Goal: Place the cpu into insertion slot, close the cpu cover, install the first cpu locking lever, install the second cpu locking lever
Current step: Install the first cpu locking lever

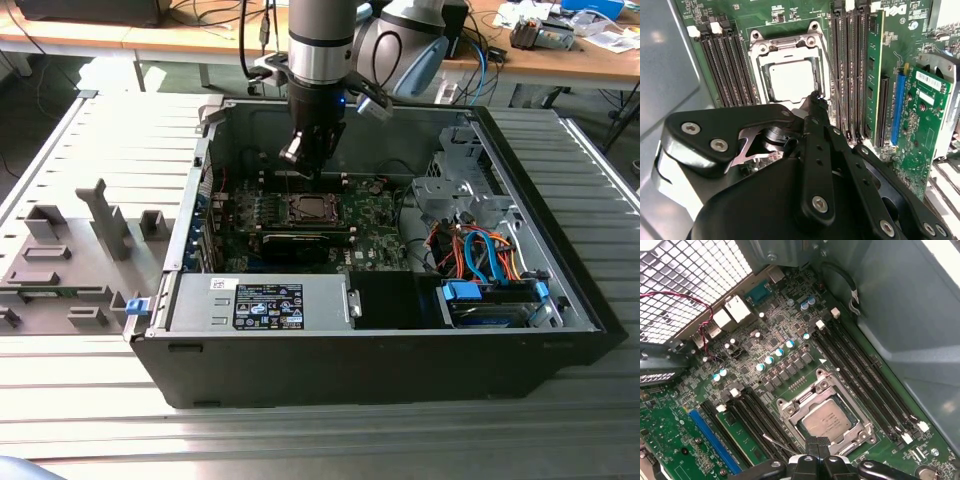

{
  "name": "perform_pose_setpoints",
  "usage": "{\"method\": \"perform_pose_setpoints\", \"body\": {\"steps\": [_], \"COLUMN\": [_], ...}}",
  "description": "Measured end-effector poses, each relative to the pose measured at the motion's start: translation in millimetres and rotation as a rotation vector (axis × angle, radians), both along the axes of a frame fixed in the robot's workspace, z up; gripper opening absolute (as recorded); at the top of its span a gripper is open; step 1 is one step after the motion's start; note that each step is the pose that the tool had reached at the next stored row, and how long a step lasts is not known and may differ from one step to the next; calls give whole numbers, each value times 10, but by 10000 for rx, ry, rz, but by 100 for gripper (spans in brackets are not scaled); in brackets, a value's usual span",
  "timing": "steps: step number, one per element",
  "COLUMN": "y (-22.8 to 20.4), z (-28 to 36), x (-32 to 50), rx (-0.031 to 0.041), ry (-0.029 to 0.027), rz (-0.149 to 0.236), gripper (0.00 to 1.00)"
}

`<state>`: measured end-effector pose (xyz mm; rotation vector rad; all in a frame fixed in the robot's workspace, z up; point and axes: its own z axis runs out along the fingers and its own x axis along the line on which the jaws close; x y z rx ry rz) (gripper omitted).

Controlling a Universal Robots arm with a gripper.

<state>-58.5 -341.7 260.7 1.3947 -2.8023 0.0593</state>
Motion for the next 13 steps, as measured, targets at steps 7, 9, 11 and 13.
{"method": "perform_pose_setpoints", "body": {"steps": [7,9,11,13], "y": [-1,-1,-1,-1], "z": [-1,-1,0,-1], "x": [0,0,3,6], "rx": [475,525,515,510], "ry": [-4,-5,-4,-4], "rz": [189,186,184,184], "gripper": [11,11,11,11]}}
